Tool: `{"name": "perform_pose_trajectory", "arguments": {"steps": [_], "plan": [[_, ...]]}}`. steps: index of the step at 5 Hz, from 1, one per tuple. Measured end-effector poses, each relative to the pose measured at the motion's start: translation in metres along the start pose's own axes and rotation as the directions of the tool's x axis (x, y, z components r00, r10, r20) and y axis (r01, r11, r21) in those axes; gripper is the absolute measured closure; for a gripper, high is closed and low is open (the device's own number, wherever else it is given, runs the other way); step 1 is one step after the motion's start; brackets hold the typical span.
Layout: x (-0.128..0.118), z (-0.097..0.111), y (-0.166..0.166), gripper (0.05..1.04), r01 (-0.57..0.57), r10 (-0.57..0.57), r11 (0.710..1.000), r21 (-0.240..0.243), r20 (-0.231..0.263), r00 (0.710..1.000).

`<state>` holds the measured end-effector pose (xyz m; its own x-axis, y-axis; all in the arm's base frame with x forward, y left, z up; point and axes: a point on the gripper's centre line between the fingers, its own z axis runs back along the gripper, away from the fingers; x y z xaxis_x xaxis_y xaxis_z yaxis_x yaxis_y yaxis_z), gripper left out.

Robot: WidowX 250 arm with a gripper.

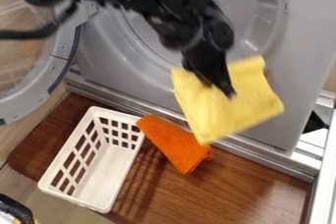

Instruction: Put the yellow towel inside the washing machine

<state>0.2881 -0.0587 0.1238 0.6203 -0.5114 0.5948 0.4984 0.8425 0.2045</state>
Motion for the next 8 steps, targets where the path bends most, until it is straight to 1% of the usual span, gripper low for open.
{"name": "perform_pose_trajectory", "arguments": {"steps": [1,2,3,4,5,6,7,8], "plan": [[0.009,0.008,0.029,1.033,-0.029,0.028,0.998,0.062,0.027,0.999],[0.010,-0.002,0.050,1.033,-0.064,0.060,0.995,0.074,0.052,0.997],[0.011,-0.023,0.070,1.033,-0.080,0.075,0.994,0.075,0.075,0.994],[0.008,-0.046,0.084,1.033,-0.093,0.087,0.993,0.076,0.082,0.993],[0.001,-0.071,0.097,1.033,-0.108,0.103,0.991,0.076,0.068,0.992],[0.002,-0.086,0.103,1.033,-0.120,0.114,0.991,0.066,0.078,0.990],[0.002,-0.096,0.110,1.012,-0.100,0.096,0.992,0.073,0.055,0.994],[-0.003,-0.096,0.109,0.873,-0.117,0.116,0.991,0.062,0.012,0.993]]}}
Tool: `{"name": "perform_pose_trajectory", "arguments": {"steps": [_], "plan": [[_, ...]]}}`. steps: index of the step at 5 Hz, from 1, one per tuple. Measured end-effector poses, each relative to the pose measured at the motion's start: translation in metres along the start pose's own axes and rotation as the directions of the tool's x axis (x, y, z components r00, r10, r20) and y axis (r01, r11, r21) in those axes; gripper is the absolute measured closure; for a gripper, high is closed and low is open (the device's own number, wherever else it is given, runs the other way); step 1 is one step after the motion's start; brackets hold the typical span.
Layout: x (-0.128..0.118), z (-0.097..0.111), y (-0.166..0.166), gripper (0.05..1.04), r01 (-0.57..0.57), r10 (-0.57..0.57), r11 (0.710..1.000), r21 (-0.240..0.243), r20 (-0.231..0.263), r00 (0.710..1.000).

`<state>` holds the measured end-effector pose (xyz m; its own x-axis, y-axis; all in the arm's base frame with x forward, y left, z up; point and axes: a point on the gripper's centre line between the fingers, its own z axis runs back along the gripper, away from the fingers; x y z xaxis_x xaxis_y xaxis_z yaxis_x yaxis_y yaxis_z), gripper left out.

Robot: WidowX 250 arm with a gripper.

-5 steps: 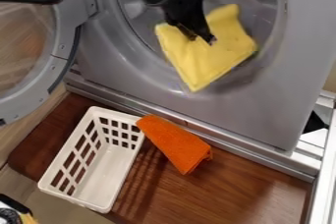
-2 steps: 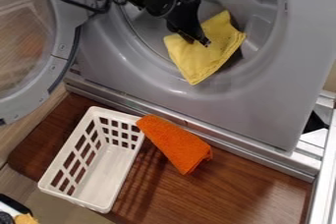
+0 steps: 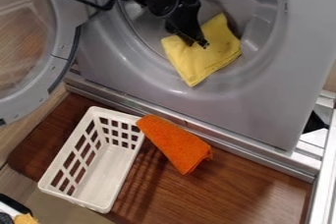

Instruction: Put the yellow towel inside the washing machine

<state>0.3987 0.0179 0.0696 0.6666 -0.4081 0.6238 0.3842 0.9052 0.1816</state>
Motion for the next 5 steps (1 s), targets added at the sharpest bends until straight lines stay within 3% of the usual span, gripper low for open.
{"name": "perform_pose_trajectory", "arguments": {"steps": [2,3,4,5], "plan": [[0.004,0.012,-0.003,0.313,-0.006,0.006,1.000,-0.016,-0.003,1.000],[0.009,0.024,-0.003,0.089,-0.007,0.007,1.000,-0.015,-0.003,1.000],[0.011,0.051,-0.006,0.080,0.003,-0.004,1.000,-0.029,-0.042,0.999],[0.000,0.074,-0.028,0.083,0.026,-0.033,0.998,-0.060,-0.113,0.993]]}}
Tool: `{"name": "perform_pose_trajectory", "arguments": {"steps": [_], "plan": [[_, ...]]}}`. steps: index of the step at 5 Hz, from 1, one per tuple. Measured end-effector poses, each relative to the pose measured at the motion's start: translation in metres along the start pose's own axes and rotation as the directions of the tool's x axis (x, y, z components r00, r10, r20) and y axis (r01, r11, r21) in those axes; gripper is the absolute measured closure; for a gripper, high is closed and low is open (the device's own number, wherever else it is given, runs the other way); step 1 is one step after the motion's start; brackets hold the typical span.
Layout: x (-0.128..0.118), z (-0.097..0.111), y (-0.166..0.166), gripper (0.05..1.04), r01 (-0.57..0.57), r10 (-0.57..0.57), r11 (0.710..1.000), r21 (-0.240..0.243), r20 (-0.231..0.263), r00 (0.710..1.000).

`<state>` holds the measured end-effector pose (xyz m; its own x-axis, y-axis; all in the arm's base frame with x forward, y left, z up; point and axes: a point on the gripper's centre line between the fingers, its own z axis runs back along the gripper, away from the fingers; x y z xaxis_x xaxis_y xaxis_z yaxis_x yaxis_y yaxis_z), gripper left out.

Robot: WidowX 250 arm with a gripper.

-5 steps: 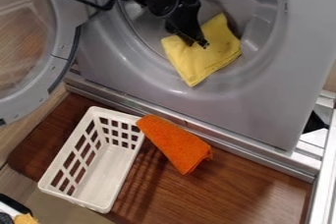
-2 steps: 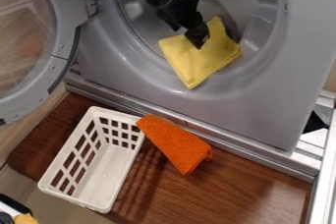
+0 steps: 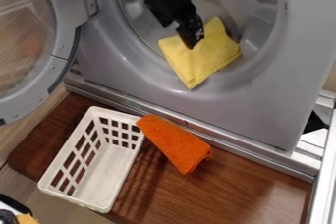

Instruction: Put the yellow towel inside the washing machine

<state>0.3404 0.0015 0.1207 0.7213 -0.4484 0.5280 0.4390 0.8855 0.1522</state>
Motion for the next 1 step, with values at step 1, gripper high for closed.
{"name": "perform_pose_trajectory", "arguments": {"steps": [1], "plan": [[-0.0151,0.0197,-0.0259,0.083,0.052,-0.052,0.999,-0.016,-0.041,0.998]]}}
